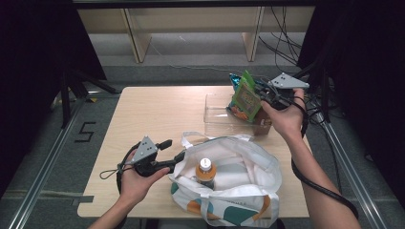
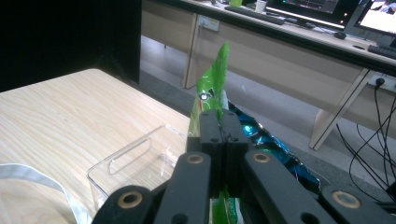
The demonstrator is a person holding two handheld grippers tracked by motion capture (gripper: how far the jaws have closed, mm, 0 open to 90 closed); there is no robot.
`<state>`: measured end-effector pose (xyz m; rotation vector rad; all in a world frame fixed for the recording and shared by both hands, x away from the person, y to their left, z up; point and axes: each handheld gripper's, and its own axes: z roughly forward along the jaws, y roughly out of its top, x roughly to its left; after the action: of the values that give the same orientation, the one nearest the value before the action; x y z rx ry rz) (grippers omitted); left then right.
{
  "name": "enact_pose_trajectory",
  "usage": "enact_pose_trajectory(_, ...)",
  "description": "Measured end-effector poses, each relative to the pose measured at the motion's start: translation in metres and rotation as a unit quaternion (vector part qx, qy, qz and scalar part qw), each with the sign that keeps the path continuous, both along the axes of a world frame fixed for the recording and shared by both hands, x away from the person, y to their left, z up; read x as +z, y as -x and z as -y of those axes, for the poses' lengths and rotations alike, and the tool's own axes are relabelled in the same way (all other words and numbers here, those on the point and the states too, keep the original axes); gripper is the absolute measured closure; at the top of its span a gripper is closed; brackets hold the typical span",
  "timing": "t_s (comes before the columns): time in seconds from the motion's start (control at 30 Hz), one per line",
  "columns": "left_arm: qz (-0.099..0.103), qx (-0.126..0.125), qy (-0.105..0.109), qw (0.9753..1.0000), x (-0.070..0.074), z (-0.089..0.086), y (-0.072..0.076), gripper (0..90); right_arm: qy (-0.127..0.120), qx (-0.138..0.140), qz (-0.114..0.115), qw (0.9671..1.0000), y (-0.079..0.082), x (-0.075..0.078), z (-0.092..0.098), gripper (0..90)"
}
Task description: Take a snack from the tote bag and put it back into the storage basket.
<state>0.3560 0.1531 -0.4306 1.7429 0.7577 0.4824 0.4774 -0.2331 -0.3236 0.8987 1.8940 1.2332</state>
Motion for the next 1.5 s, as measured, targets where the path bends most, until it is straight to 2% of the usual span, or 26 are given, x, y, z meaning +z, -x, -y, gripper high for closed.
enact_pose_trajectory(0.3,0.0,0.0,0.003,1.0,0.0,0.0,0.0,33.0,0.01,-0.004,0.0,0.9999,-0.003,-0.003,-0.001,90.0)
enact_pose_trajectory(0.4,0.0,0.0,0.003,1.0,0.0,0.0,0.0,33.0,0.005,-0.006,0.005,1.0,-0.003,-0.005,-0.004,90.0)
enact_pose_trajectory(0.5,0.0,0.0,0.003,1.0,0.0,0.0,0.0,33.1,0.015,-0.001,0.007,0.9999,-0.005,-0.005,-0.003,90.0)
enact_pose_trajectory(0.63,0.002,-0.003,0.007,1.0,0.0,0.0,0.0,33.1,0.008,-0.008,0.004,0.9999,-0.006,-0.008,-0.006,90.0)
enact_pose_trajectory(0.73,0.001,-0.002,0.007,1.0,-0.001,0.0,-0.001,33.1,0.012,-0.004,-0.004,0.9999,-0.006,-0.01,-0.007,90.0)
enact_pose_trajectory(0.8,0.001,-0.003,0.007,1.0,-0.001,0.0,-0.001,33.1,0.009,-0.008,0.002,0.9999,-0.008,-0.011,-0.007,90.0)
enact_pose_trajectory(0.83,0.001,-0.003,0.008,1.0,-0.001,0.0,-0.001,33.1,0.017,-0.009,0.0,0.9998,-0.008,-0.012,-0.007,90.0)
enact_pose_trajectory(0.93,0.0,-0.002,0.006,1.0,-0.001,0.0,0.0,33.1,0.01,-0.01,0.001,0.9999,-0.009,-0.013,-0.008,90.0)
enact_pose_trajectory(1.0,0.0,-0.001,0.004,1.0,0.0,0.0,0.0,33.1,0.023,-0.01,0.006,0.9997,-0.01,-0.013,-0.007,90.0)
enact_pose_trajectory(1.1,0.002,-0.004,0.007,1.0,0.0,0.0,-0.001,33.1,0.025,-0.005,-0.002,0.9997,-0.01,-0.013,-0.008,90.0)
enact_pose_trajectory(1.13,0.0,-0.001,0.002,1.0,0.0,0.0,0.0,33.1,0.018,-0.01,0.005,0.9998,-0.011,-0.014,-0.009,90.0)
enact_pose_trajectory(1.17,0.0,-0.002,0.002,1.0,0.0,0.0,0.0,33.1,0.023,-0.009,0.006,0.9997,-0.011,-0.014,-0.009,90.0)
enact_pose_trajectory(1.33,0.0,-0.002,0.003,1.0,0.0,0.0,0.0,33.1,0.025,-0.01,-0.002,0.9996,-0.011,-0.019,-0.011,90.0)
enact_pose_trajectory(1.43,0.0,-0.002,0.004,1.0,0.0,0.0,0.0,33.1,0.033,-0.008,0.004,0.9994,-0.014,-0.02,-0.011,90.0)
enact_pose_trajectory(1.5,0.0,-0.002,0.004,1.0,0.0,0.0,0.0,33.1,0.029,-0.011,0.001,0.9995,-0.014,-0.022,-0.012,90.0)
